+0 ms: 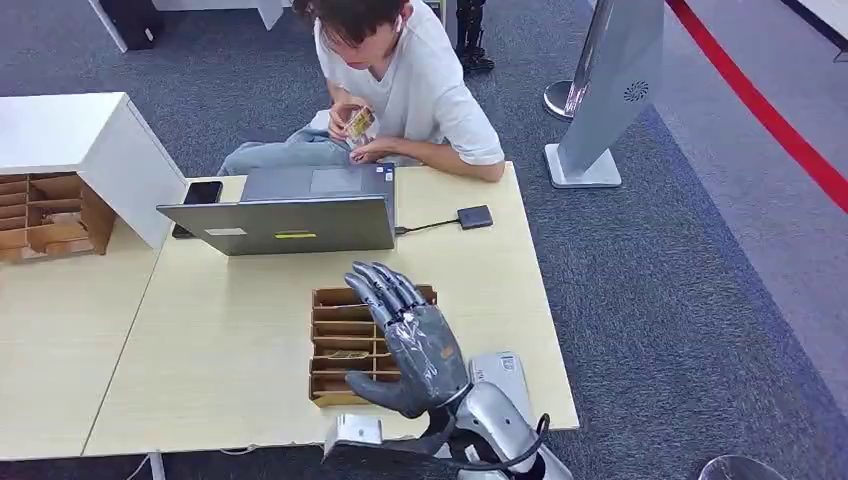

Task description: Pass the card to the sensor for recognition and then transmit it.

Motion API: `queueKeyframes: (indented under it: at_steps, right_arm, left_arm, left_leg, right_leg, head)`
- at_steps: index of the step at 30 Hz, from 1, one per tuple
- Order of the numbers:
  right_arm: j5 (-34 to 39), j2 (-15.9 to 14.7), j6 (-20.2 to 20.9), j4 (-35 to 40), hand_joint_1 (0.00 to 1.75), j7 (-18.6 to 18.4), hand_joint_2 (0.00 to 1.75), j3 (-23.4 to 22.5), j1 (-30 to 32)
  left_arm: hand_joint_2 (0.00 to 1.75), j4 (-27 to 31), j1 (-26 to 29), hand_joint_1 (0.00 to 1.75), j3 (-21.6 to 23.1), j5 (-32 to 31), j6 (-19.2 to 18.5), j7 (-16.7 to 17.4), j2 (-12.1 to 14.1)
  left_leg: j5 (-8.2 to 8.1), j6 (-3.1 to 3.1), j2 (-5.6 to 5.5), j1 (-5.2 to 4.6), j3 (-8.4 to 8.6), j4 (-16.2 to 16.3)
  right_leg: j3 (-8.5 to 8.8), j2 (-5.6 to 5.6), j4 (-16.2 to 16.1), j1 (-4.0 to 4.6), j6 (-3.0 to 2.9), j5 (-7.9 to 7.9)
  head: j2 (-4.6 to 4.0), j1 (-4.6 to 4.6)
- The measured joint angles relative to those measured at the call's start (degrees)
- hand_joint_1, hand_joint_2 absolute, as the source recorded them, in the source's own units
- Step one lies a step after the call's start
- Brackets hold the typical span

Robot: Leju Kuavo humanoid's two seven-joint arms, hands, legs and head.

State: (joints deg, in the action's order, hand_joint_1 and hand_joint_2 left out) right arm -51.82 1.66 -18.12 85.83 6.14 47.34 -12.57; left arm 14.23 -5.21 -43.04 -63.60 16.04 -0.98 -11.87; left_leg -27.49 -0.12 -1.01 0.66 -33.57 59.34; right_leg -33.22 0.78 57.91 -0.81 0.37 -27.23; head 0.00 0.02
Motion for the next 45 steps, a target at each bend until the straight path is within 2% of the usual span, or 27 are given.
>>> queueKeyframes:
  at_steps: [13, 36, 39, 43, 45]
  right_arm:
    - [-3.7, -1.0, 3.2, -3.5, 0.0, -2.6, 1.75, 1.2, 0.0]
    - [-7.6, -1.0, 3.1, -8.8, 0.0, -5.5, 1.75, 1.3, 0.0]
    - [-7.8, -1.0, 3.2, -8.9, 0.03, -5.6, 1.75, 1.2, 0.0]
    - [-8.2, -1.0, 3.2, -9.0, 0.21, -6.1, 1.75, 1.0, 0.0]
    - [-8.6, -1.0, 3.2, -9.0, 0.21, -6.3, 1.75, 0.8, 0.0]
  left_arm:
    - [0.0, 0.0, 0.0, 0.0, 0.0, -0.2, -0.1, 0.5, 0.0]
    - [0.0, 0.0, 0.0, 0.0, 0.5, -0.5, -0.6, 0.7, 0.0]
    - [0.0, 0.0, 0.0, 0.0, 0.5, -0.5, -0.6, 0.7, 0.0]
    - [0.0, 0.0, 0.0, 0.0, 0.5, -0.5, -0.7, 0.8, 0.0]
    - [0.0, 0.0, 0.0, 0.0, 0.5, -0.6, -0.7, 0.9, 0.0]
  left_leg:
    - [0.0, 0.0, 0.0, 0.0, 0.0, 0.0]
    - [0.0, 0.0, 0.0, 0.0, 0.0, 0.0]
    - [0.0, 0.0, 0.0, 0.0, 0.0, 0.0]
    - [0.0, 0.0, 0.0, 0.0, 0.0, 0.0]
    - [0.0, 0.0, 0.0, 0.0, 0.0, 0.0]
  right_leg:
    - [0.0, 0.0, 0.0, 0.0, 0.0, 0.0]
    - [0.0, 0.0, 0.0, 0.0, 0.0, 0.0]
    - [0.0, 0.0, 0.0, 0.0, 0.0, 0.0]
    - [0.0, 0.0, 0.0, 0.0, 0.0, 0.0]
    - [-0.01, 0.0, 0.0, 0.0, 0.0, 0.0]
  head:
    - [0.0, 0.0]
    - [0.0, 0.0]
    - [0.0, -0.02]
    - [0.0, 0.0]
    - [0.0, 0.0]
